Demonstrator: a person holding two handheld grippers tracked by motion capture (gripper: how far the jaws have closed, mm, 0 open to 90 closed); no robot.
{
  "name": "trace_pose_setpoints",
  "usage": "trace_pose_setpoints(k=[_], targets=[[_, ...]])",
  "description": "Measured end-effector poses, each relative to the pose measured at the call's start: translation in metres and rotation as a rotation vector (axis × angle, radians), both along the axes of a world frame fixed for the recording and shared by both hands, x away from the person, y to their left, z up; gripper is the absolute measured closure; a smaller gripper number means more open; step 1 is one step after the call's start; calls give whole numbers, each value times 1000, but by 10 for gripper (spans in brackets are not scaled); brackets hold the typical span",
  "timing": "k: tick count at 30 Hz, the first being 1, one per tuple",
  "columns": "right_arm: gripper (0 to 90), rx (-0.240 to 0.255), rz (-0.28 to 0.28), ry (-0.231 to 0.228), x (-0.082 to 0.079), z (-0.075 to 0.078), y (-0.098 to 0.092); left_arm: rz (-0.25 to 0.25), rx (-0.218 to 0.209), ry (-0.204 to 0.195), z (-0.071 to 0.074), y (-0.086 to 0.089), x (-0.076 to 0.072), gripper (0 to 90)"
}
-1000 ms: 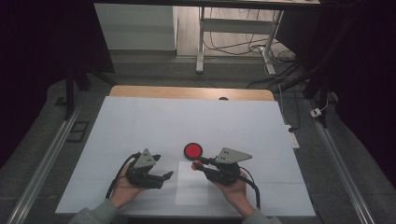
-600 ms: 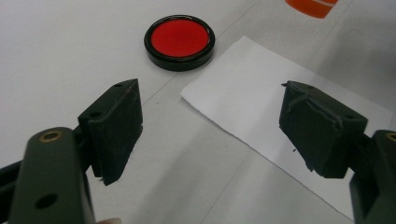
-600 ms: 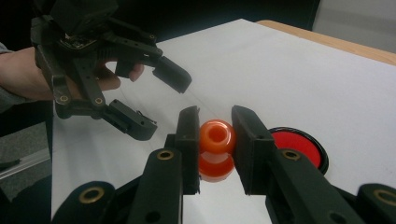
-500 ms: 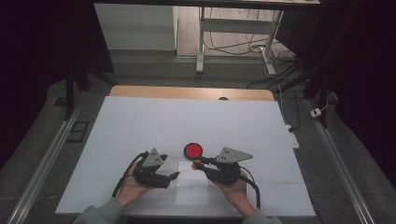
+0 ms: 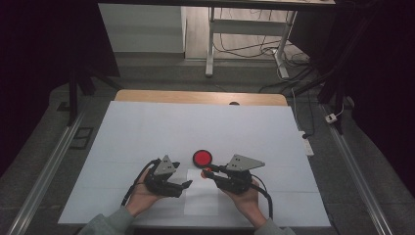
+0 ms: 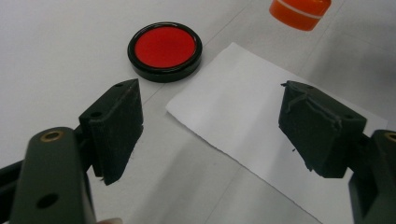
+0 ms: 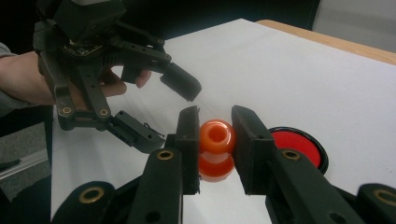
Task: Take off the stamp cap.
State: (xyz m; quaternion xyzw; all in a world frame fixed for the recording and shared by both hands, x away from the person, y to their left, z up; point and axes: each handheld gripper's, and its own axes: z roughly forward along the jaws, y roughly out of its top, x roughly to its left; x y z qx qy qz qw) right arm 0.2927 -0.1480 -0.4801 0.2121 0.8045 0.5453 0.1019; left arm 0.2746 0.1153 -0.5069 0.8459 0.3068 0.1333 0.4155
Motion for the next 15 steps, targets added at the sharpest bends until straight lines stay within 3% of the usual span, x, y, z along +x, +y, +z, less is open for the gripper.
trace_pose_setpoints(k=[15], targets=[[719, 0, 2, 0, 0, 0, 0, -32, 2, -7, 4, -14, 2, 229]])
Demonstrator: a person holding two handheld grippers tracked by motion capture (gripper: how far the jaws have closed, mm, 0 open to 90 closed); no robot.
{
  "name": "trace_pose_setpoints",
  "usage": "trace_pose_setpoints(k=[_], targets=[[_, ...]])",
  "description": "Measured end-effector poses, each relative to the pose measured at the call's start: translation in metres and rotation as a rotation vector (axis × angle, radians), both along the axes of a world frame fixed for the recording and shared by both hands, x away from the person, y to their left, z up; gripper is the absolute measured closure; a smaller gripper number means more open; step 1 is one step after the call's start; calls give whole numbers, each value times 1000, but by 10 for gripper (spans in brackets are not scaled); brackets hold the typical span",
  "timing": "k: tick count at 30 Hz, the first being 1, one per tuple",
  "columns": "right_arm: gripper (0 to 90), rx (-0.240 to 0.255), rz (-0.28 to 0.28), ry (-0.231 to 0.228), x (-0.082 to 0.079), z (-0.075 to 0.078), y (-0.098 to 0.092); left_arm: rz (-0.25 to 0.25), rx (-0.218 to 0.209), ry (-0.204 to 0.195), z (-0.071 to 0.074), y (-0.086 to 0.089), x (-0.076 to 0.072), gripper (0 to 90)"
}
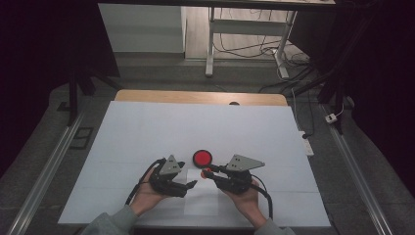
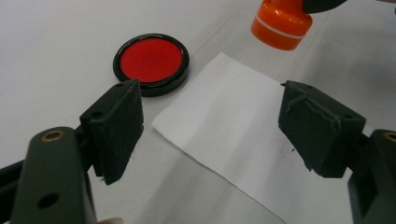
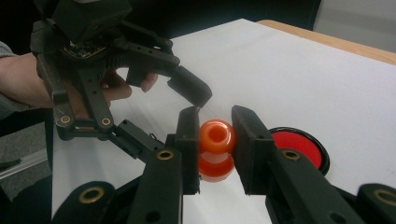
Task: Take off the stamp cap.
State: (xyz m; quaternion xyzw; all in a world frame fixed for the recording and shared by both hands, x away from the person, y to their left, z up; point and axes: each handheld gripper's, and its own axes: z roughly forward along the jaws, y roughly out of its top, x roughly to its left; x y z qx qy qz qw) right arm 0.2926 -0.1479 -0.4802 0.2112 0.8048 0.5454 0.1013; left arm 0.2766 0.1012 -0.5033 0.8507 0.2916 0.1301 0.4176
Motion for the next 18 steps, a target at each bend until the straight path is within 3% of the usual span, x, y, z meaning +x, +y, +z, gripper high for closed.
trace_pose_setpoints(k=[18], targets=[[719, -5, 2, 1, 0, -1, 0, -21, 4, -1, 0, -12, 3, 234]])
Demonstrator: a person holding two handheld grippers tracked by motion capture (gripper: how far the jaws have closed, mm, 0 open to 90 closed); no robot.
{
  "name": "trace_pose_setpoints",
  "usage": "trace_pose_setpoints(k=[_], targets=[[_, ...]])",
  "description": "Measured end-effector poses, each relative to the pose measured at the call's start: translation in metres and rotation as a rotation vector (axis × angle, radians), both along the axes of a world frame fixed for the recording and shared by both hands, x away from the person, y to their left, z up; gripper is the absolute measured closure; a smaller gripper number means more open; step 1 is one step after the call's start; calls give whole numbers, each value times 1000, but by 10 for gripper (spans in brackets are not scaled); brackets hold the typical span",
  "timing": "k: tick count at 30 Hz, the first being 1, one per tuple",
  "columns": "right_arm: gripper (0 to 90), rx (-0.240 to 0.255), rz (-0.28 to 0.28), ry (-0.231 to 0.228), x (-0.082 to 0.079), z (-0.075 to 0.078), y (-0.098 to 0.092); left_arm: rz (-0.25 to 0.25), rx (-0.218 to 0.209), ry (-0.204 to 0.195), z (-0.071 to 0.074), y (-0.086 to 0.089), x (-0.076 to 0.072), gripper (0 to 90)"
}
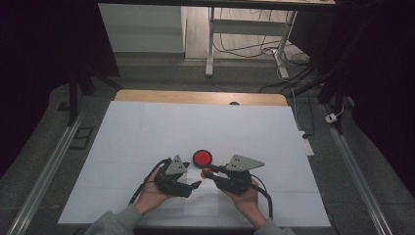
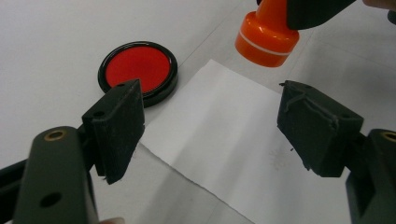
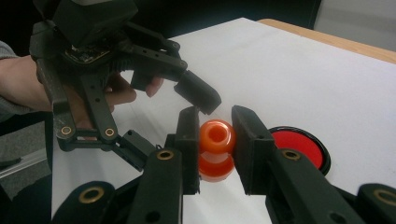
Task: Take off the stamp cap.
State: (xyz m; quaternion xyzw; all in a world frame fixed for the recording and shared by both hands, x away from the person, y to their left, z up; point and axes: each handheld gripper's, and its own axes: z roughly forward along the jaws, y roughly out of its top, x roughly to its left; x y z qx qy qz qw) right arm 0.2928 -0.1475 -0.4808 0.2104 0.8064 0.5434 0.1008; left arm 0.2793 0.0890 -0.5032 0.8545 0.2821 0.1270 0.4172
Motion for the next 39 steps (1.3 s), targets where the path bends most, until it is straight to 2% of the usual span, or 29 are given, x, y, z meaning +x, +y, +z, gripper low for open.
trace_pose_setpoints(k=[11, 21, 27, 34, 39], targets=[[719, -1, 2, 1, 0, 0, 0, -8, 1, 0, -1, -6, 1, 239], [719, -4, 2, 1, 0, -1, 1, -20, -4, -20, 0, -12, 0, 259], [719, -5, 2, 1, 0, -1, 1, -32, -5, -42, 2, -16, -2, 307], [719, -6, 1, 1, 0, -1, 0, -56, -1, -46, 2, -20, -3, 374], [719, -5, 1, 1, 0, -1, 0, -67, 8, -58, 2, -22, -3, 447]])
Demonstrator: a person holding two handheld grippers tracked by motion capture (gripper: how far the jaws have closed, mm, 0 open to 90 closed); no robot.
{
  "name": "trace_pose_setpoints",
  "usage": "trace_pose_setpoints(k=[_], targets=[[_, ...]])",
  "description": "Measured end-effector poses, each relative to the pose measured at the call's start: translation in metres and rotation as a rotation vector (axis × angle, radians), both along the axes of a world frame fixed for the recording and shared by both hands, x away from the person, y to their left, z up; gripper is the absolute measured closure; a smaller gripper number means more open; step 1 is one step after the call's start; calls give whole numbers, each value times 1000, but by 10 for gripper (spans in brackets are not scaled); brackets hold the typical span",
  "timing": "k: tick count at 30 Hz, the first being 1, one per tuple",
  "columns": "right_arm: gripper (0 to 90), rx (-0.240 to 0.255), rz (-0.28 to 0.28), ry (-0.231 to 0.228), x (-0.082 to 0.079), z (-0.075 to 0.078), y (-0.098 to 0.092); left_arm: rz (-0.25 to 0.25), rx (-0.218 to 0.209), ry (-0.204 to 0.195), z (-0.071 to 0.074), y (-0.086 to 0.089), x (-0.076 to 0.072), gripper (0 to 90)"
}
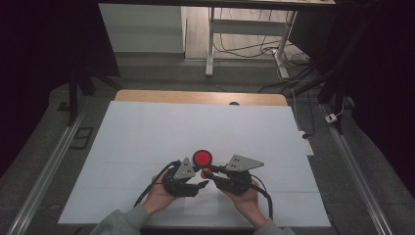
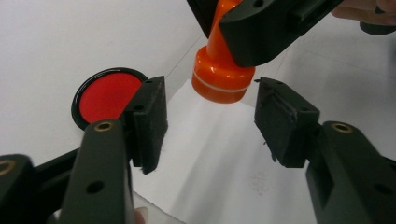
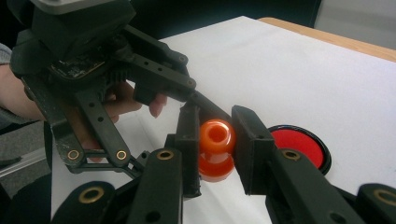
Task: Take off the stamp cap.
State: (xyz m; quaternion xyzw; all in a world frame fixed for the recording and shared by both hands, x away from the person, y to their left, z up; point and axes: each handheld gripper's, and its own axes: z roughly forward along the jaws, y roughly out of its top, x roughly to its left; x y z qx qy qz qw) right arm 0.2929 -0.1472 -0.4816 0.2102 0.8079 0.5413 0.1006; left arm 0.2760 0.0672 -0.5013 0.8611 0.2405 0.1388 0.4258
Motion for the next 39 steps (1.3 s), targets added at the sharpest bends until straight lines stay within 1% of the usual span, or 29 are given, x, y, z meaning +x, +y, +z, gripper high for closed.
trace_pose_setpoints(k=[2, 4, 7, 16, 28, 39], targets=[[719, 0, 0, 0, 0, 0, 0, -4, 2, -4, 0, 0, 0, 456], [719, 0, -1, 1, 0, 0, 0, -5, 4, -6, 0, -1, 0, 489], [719, 0, 0, 0, 0, 0, 0, -7, 6, -8, 0, -1, 0, 512], [719, 0, 0, 1, 0, 0, 0, -10, 10, -16, 0, -1, 0, 555], [719, -1, 1, 2, 0, -1, 0, -14, 9, -23, 0, -2, -1, 590], [719, 3, 2, 2, 0, -1, 1, -21, 17, -27, -1, -2, -2, 622]])
